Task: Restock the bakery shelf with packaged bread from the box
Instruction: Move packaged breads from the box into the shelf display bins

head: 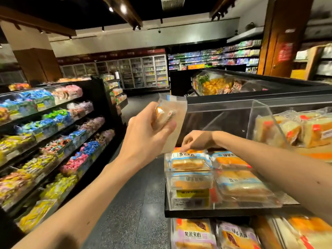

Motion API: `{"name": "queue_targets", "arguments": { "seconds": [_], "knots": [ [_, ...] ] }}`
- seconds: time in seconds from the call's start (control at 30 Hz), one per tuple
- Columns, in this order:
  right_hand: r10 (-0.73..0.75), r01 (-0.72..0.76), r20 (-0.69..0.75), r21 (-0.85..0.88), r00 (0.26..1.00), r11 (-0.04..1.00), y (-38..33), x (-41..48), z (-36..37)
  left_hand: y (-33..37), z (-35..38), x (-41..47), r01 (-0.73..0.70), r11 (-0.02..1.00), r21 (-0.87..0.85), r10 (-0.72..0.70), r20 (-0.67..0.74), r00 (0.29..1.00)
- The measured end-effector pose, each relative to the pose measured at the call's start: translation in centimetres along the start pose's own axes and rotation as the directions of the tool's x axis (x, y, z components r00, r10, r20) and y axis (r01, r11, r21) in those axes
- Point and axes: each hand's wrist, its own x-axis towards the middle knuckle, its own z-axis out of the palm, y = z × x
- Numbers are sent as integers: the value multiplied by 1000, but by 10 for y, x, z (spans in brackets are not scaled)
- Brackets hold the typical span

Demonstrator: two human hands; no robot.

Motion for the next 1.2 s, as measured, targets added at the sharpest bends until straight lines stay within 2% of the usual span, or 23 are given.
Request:
{"name": "queue_targets", "arguments": {
  "seconds": [0.03, 0.07, 0.1, 0.13, 0.17, 0.2, 0.23, 0.3, 0.37, 0.43, 0.47, 0.53, 0.57, 0.67, 0.73, 0.8, 0.97, 1.07, 1.13, 1.2],
  "knots": [
    [26, -15, -74, 148, 997, 989, 1, -8, -7, 2, 4, 3, -46, 998, 31, 46, -3, 999],
    [83, -41, -105, 351, 991, 936, 2, -20, -15, 3, 8, 5, -110, 990, 93, 110, 0, 994],
    [128, -75, -57, 559, 990, 826, 4, -32, -23, 2, 14, 7, -194, 964, 180, 196, 9, 981],
    [101, -107, 51, 717, 994, 688, 5, -46, -32, 2, 21, 8, -282, 915, 288, 283, 39, 958],
    [10, -130, 151, 811, 988, 570, 7, -59, -38, -1, 29, 9, -359, 850, 386, 350, 95, 932],
    [-82, -133, 199, 858, 977, 496, 7, -72, -42, -1, 38, 9, -415, 781, 466, 382, 169, 909],
    [-137, -111, 197, 874, 971, 473, 8, -82, -44, -2, 47, 9, -467, 723, 509, 393, 253, 884],
    [-112, -29, 108, 835, 988, 550, 8, -94, -41, -5, 61, 9, -529, 712, 463, 371, 392, 842],
    [-56, 32, 4, 778, 998, 627, 18, -97, -37, -8, 66, 13, -508, 809, 294, 328, 492, 807],
    [-3, 47, -60, 741, 998, 670, 35, -94, -37, -8, 64, 17, -287, 955, 80, 195, 562, 804],
    [14, 41, -71, 718, 997, 695, 42, -95, -39, -7, 64, 20, -174, 984, 26, 131, 552, 823],
    [21, 19, -49, 705, 999, 709, 51, -96, -42, -10, 68, 29, -44, 998, 41, 17, 506, 863],
    [24, 13, -41, 717, 999, 697, 55, -95, -42, -12, 73, 32, 2, 996, 93, -50, 522, 851],
    [13, -39, 39, 778, 999, 628, 58, -84, -40, -21, 84, 42, 70, 967, 244, -220, 667, 712],
    [42, -123, 132, 699, 990, 704, 61, -74, -33, -23, 88, 45, 34, 943, 330, -274, 716, 642],
    [127, -209, 179, 586, 976, 783, 60, -63, -23, -25, 92, 46, -70, 901, 429, -303, 735, 606],
    [277, -296, 104, 329, 955, 897, 38, -52, 6, -27, 112, 45, -242, 721, 650, -499, 728, 470],
    [289, -293, 57, 74, 956, 953, 29, -50, 15, -34, 124, 37, -309, 647, 697, -547, 706, 449],
    [250, -251, 27, 52, 968, 967, 29, -51, 15, -39, 128, 31, -341, 614, 711, -557, 697, 451],
    [215, -213, -11, 122, 976, 969, 33, -53, 12, -42, 130, 27, -345, 600, 722, -556, 686, 469]
  ]
}}
